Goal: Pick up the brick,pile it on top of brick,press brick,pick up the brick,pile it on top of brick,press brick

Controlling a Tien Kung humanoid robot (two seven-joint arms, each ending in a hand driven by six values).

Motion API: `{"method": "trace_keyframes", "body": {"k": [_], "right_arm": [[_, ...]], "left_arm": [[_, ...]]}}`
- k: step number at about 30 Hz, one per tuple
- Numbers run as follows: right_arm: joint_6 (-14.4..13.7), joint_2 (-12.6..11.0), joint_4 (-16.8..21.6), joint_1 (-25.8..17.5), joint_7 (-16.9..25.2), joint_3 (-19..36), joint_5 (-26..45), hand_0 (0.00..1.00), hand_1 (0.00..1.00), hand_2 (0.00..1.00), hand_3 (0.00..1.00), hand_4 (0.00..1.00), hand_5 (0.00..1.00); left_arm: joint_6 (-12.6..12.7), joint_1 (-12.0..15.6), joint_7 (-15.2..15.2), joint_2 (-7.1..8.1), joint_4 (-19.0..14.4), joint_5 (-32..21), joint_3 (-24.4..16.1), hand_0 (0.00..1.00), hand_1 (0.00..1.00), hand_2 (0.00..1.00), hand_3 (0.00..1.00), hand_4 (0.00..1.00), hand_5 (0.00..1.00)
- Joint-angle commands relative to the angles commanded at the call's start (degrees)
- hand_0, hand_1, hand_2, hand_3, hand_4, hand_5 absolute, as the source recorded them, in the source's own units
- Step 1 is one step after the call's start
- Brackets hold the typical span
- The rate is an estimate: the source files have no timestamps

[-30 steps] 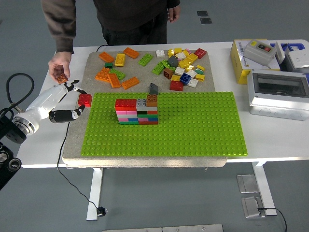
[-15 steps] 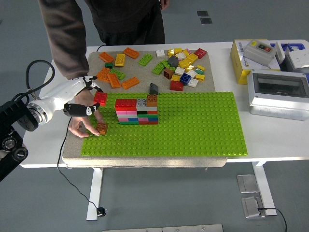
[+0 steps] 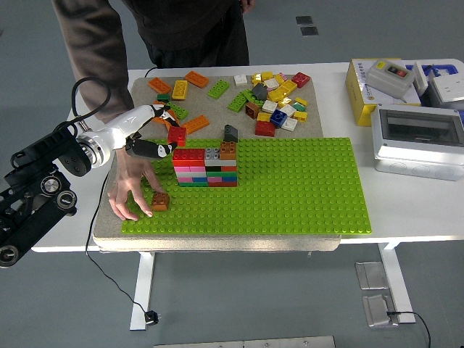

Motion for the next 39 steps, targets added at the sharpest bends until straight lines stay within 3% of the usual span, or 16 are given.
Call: {"method": "trace_keyframes", "body": {"k": [9,19,39], "right_arm": [[-0.04,-0.09,0.00,0.05,0.15,0.08,-0.01,0.722,0.703,0.722,0.675,0.419,0.844],[-0.06,-0.03,0.00,0.23,0.23,-0.29,0.00,0.722,0.703,0.723,0.675,0.419,0.845],[0.02,0.12,0.00,0.42,0.30,-0.45,0.03,0.723,0.702,0.724,0.675,0.418,0.845]], "left_arm": [[-1.33,-0.37,1.96,-3.19,0.85,0.20,0.42,0.998,0.998,0.998,0.585,0.653,0.242],[-0.93,-1.52,1.85,-6.11,3.79,0.56,1.27,0.998,0.998,0.998,0.585,0.658,0.254],[-0.15,-2.56,1.02,-7.78,6.60,0.52,3.56,0.998,0.998,0.998,0.583,0.668,0.271]]}}
